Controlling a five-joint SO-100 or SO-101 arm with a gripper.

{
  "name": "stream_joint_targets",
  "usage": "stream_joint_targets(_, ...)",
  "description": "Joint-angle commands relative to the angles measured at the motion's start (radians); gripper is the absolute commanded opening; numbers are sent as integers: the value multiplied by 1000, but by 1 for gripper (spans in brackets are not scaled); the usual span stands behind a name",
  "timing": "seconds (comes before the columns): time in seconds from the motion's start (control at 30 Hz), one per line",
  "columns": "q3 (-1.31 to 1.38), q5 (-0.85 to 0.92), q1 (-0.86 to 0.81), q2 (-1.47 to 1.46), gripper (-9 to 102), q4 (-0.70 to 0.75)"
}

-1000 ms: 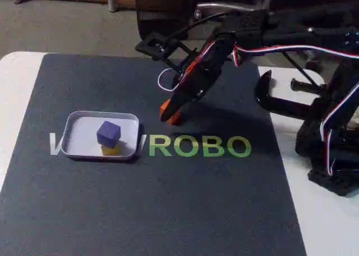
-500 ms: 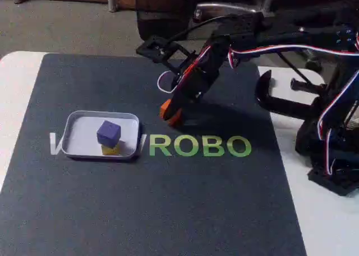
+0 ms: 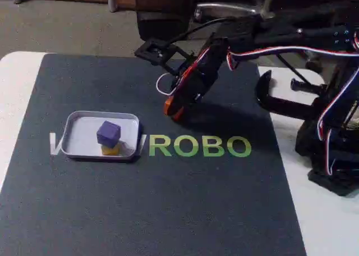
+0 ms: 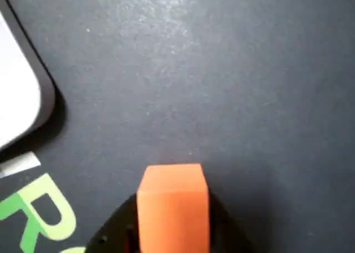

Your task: Move blocks one by one until all three blocks are in the tray.

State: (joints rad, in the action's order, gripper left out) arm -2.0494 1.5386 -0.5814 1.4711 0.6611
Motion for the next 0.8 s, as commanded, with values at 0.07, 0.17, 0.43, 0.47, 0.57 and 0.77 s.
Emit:
stream_joint_targets(0.07,17,-23,32,41,-8,-6)
stream_joint_targets(0.17,18,-60,63,92,-8,-3)
stream_joint_targets(0.43,103,-201,163,187,-8,2)
stream_joint_targets(0.47,127,-219,173,178,-8,2)
stream_joint_targets(0.57,218,-264,204,104,-8,3)
stream_joint_targets(0.77,480,-299,221,-104,-8,91)
